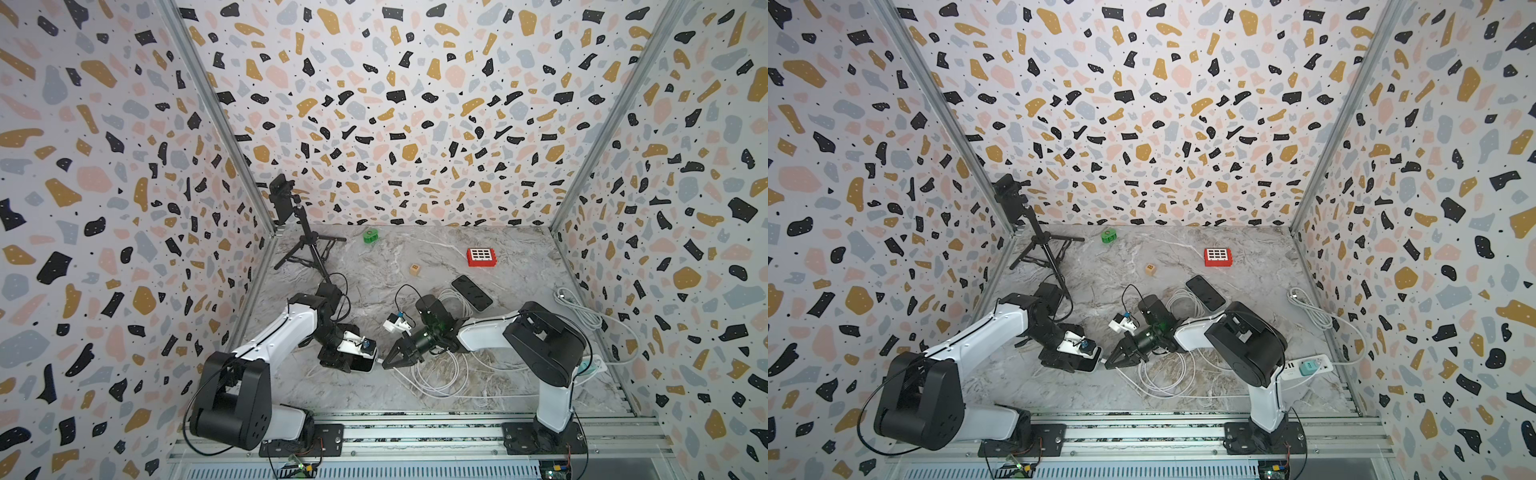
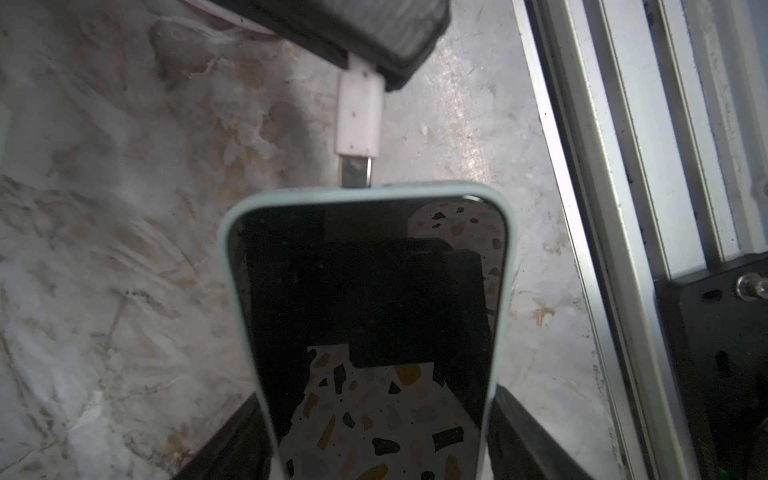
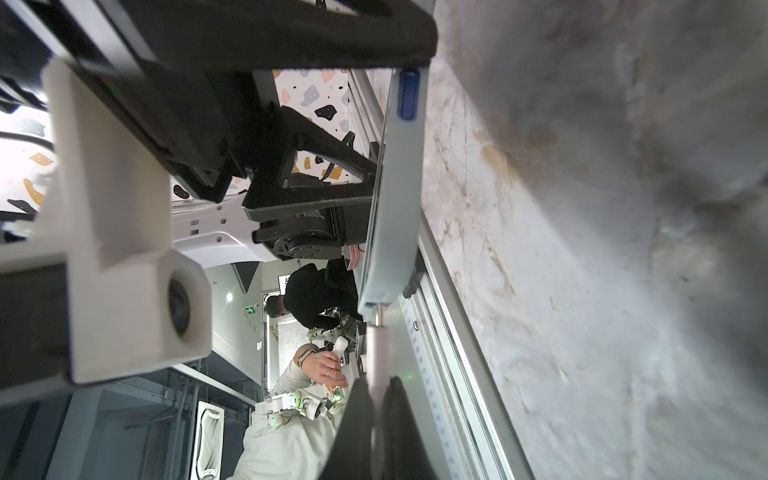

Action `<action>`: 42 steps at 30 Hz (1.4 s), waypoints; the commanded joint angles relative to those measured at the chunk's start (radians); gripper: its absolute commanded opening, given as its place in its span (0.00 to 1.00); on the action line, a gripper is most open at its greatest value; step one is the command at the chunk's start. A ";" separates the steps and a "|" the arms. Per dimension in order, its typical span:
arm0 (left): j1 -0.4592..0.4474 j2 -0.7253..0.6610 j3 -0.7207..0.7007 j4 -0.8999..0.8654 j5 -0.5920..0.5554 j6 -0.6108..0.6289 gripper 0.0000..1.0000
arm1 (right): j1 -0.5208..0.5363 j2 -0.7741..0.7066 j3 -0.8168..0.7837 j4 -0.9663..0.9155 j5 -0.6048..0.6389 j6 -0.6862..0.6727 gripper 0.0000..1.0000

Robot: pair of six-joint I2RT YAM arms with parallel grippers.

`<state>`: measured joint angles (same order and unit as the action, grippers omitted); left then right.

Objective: Plug the charging cable into the phone
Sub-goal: Insert the charging cable into the phone.

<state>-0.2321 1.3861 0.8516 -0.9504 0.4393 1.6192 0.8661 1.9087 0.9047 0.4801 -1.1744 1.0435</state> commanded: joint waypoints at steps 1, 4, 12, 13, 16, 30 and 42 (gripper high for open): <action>-0.009 -0.001 0.042 -0.041 0.088 -0.005 0.69 | 0.017 0.011 0.043 0.046 0.004 0.000 0.00; -0.009 0.001 0.043 -0.043 0.091 -0.002 0.69 | 0.019 0.013 0.044 0.034 0.007 -0.010 0.00; -0.013 0.013 0.051 -0.066 0.097 0.008 0.69 | 0.037 -0.011 0.128 -0.294 0.056 -0.239 0.00; -0.015 0.013 0.050 -0.067 0.097 0.011 0.69 | 0.037 -0.011 0.138 -0.328 0.059 -0.261 0.00; -0.015 0.006 0.047 -0.069 0.097 0.018 0.69 | 0.038 -0.009 0.151 -0.356 0.057 -0.283 0.00; -0.017 -0.034 0.022 -0.095 0.117 0.118 0.70 | 0.038 -0.020 0.211 -0.490 0.063 -0.399 0.00; -0.016 -0.006 0.022 -0.069 0.114 0.091 0.69 | 0.040 -0.033 0.205 -0.475 0.067 -0.389 0.00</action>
<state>-0.2325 1.3834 0.8646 -0.9939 0.4290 1.7157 0.8970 1.9194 1.0824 -0.0120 -1.1439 0.6662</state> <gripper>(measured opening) 0.746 0.080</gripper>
